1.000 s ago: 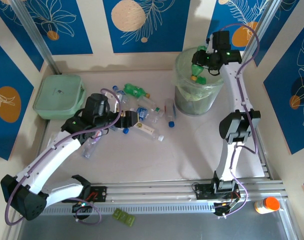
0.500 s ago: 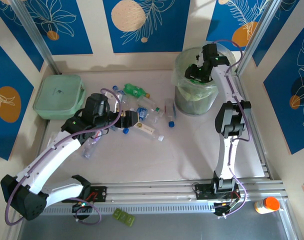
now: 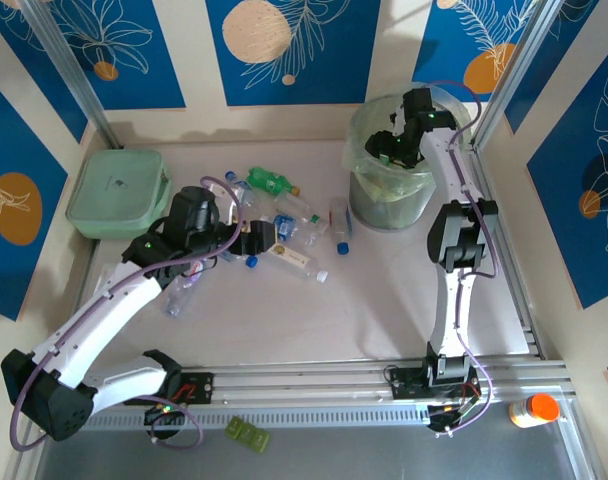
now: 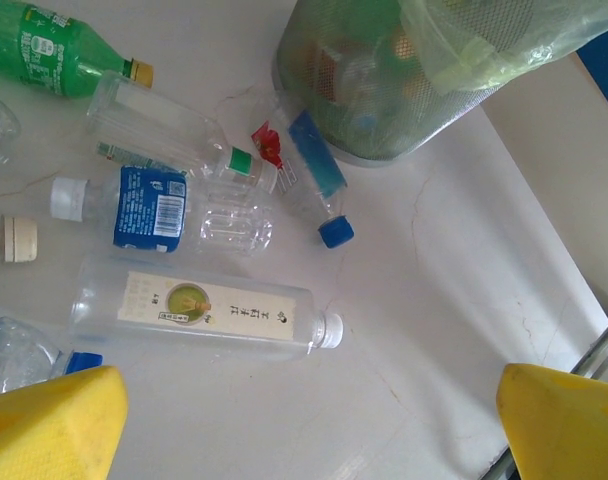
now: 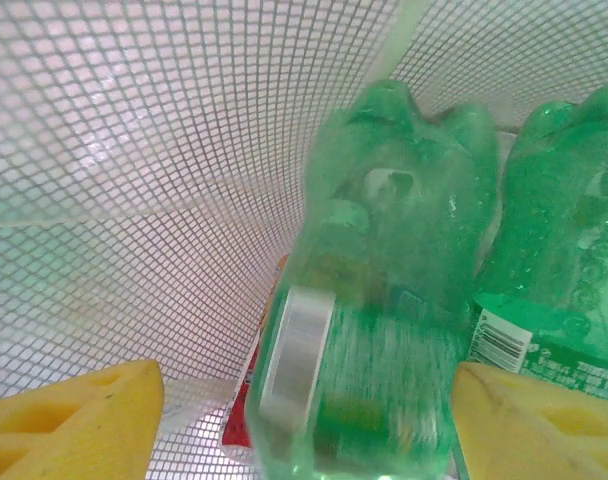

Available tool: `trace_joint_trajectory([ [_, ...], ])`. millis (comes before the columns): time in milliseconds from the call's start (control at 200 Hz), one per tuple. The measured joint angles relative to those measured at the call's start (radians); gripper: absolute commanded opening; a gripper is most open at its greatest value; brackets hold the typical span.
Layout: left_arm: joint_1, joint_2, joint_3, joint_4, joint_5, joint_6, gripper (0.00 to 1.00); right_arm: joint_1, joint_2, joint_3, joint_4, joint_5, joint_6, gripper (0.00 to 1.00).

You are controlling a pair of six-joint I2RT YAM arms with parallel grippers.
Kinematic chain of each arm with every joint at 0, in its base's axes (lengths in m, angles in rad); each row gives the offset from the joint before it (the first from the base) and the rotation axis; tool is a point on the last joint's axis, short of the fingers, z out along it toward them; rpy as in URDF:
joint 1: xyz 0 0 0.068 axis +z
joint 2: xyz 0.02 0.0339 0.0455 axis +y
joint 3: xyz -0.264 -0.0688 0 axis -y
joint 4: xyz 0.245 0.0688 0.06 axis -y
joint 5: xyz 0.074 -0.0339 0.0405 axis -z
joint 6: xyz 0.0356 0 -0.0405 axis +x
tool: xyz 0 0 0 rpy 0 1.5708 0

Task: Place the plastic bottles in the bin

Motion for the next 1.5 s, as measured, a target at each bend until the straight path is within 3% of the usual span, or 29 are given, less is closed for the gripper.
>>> trace_joint_trajectory([
  [105,0.003,0.000,0.000,0.000,-0.006,0.000,0.95,0.000,-0.041,0.013,-0.003,0.022,0.000,0.74],
  [425,0.012,-0.016,-0.002,-0.002,-0.072,-0.004,0.99,0.037,-0.196,0.033,0.001,0.108,-0.001,0.51],
  [590,0.012,-0.034,-0.005,-0.025,-0.140,-0.039,0.99,0.096,-0.332,-0.003,0.015,0.162,-0.010,0.48],
  [730,0.013,-0.056,-0.004,-0.102,-0.259,-0.115,0.99,0.172,-0.484,-0.079,0.037,0.203,-0.038,0.47],
  [890,0.025,-0.055,0.019,-0.222,-0.401,-0.206,0.99,0.326,-0.658,-0.233,0.069,0.264,-0.081,0.48],
  [1015,0.082,-0.009,0.037,-0.312,-0.510,-0.254,0.99,0.443,-0.756,-0.388,0.082,0.284,-0.098,0.48],
  [1145,0.146,0.045,0.010,-0.359,-0.633,-0.293,0.99,0.487,-0.826,-0.556,0.092,0.275,-0.089,0.49],
  [1320,0.231,0.065,-0.084,-0.335,-0.701,-0.291,0.99,0.511,-0.887,-0.732,0.136,0.228,-0.066,0.54],
  [1495,0.310,0.167,-0.174,-0.257,-0.673,-0.289,0.99,0.523,-0.929,-0.838,0.190,0.169,-0.045,0.60],
])
